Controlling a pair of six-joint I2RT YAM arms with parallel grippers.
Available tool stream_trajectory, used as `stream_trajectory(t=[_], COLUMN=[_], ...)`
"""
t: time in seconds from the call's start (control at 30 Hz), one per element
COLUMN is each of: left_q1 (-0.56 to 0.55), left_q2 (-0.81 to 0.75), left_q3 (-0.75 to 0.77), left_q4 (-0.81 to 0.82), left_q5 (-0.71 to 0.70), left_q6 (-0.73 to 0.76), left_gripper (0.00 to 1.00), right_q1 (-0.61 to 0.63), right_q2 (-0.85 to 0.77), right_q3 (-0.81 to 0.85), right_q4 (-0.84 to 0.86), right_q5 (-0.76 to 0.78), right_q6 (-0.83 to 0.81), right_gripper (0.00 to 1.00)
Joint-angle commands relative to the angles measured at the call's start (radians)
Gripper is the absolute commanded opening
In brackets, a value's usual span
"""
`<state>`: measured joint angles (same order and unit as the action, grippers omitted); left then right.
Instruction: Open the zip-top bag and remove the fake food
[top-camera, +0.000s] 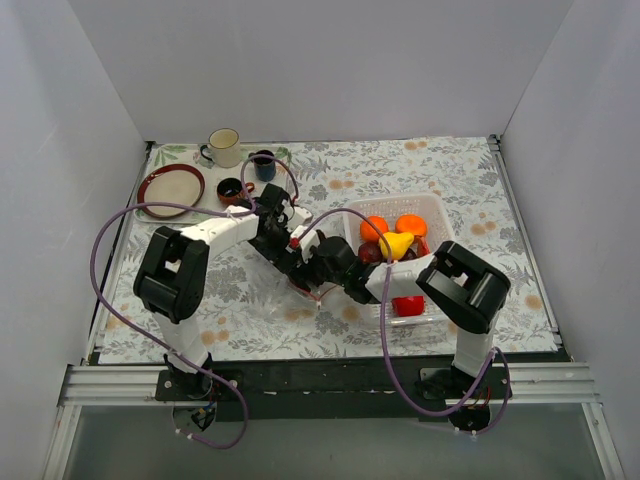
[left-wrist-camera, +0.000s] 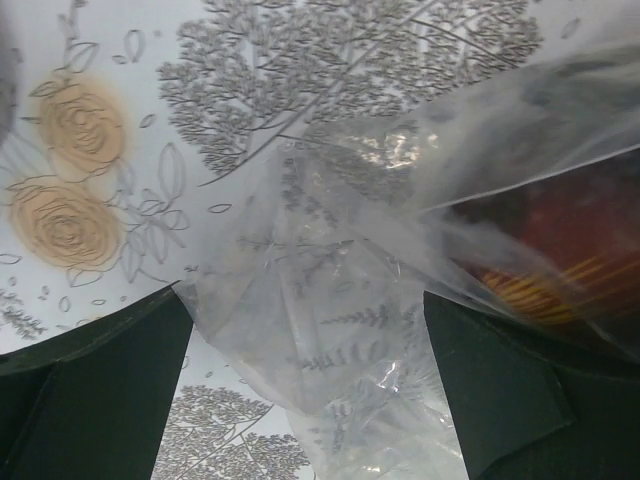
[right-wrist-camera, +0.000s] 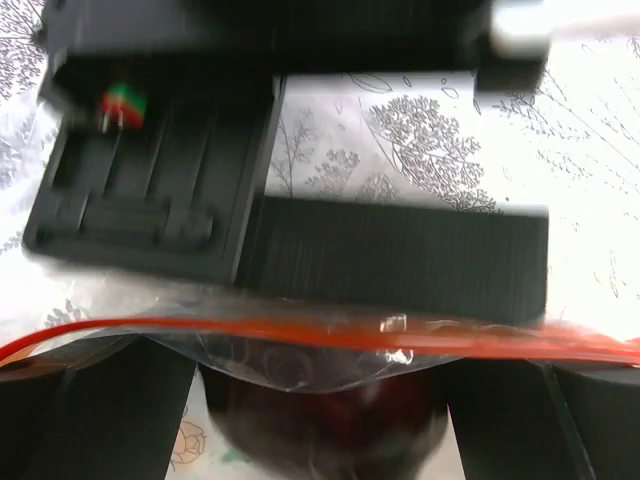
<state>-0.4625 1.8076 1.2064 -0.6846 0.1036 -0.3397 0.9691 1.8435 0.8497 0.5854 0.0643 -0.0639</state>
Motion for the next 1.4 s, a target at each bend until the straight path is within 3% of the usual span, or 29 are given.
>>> stream_trajectory(t=[0.0, 0.13, 0.23, 0.33, 0.37, 0.47, 0.7, 0.8, 0.9, 1.0, 1.03, 1.13, 1.17, 1.37], left_q1=[-0.022, -0.022, -0.021, -0.019, -0.018, -0.010, 0.005, 0.018, 0.042, 0.073, 0.079, 0.094, 0.094, 0.094], left_q2=[-0.014, -0.022, -0.043, -0.068, -0.076, -0.091, -0.097, -0.093, -0.093, -0.105, -0.108, -0.129, -0.136, -0.162], left_q3=[0.013, -0.019, -0.082, -0.171, -0.194, -0.267, -0.309, -0.315, -0.303, -0.256, -0.204, -0.087, -0.061, 0.134], left_q4=[-0.035, -0.017, 0.013, 0.055, 0.069, 0.115, 0.148, 0.158, 0.165, 0.146, 0.123, 0.074, 0.063, -0.018], left_q5=[0.062, -0.007, -0.045, -0.113, -0.154, -0.206, -0.249, -0.262, -0.263, -0.240, -0.231, -0.187, -0.168, -0.072], left_q6=[0.005, 0.013, 0.030, 0.047, 0.053, 0.074, 0.085, 0.093, 0.087, 0.048, 0.033, -0.039, -0.063, -0.151], left_gripper=[0.98, 0.98, 0.98, 0.98, 0.98, 0.98, 0.98, 0.98, 0.98, 0.98, 0.98, 0.98, 0.98, 0.98], right_q1=[0.010, 0.008, 0.014, 0.019, 0.020, 0.029, 0.031, 0.028, -0.009, -0.076, -0.122, -0.205, -0.211, -0.214], right_q2=[0.014, -0.004, -0.059, -0.139, -0.180, -0.271, -0.460, -0.561, -0.651, -0.711, -0.719, -0.756, -0.774, -0.780], right_q3=[0.037, 0.005, -0.058, -0.106, -0.112, -0.138, -0.097, -0.098, -0.103, -0.101, -0.095, -0.098, -0.100, -0.045], right_q4=[0.056, 0.019, 0.002, -0.042, -0.054, -0.102, -0.254, -0.311, -0.340, -0.364, -0.381, -0.443, -0.458, -0.584], right_q5=[-0.043, -0.055, -0.047, -0.034, -0.029, -0.020, 0.009, 0.176, 0.245, 0.345, 0.362, 0.359, 0.361, 0.451], right_q6=[-0.019, 0.010, 0.016, 0.015, 0.015, 0.009, -0.002, -0.023, -0.037, -0.024, -0.013, 0.022, 0.029, 0.093], right_gripper=[0.98, 0.98, 0.86, 0.60, 0.40, 0.19, 0.18, 0.17, 0.15, 0.16, 0.22, 0.84, 0.98, 0.98])
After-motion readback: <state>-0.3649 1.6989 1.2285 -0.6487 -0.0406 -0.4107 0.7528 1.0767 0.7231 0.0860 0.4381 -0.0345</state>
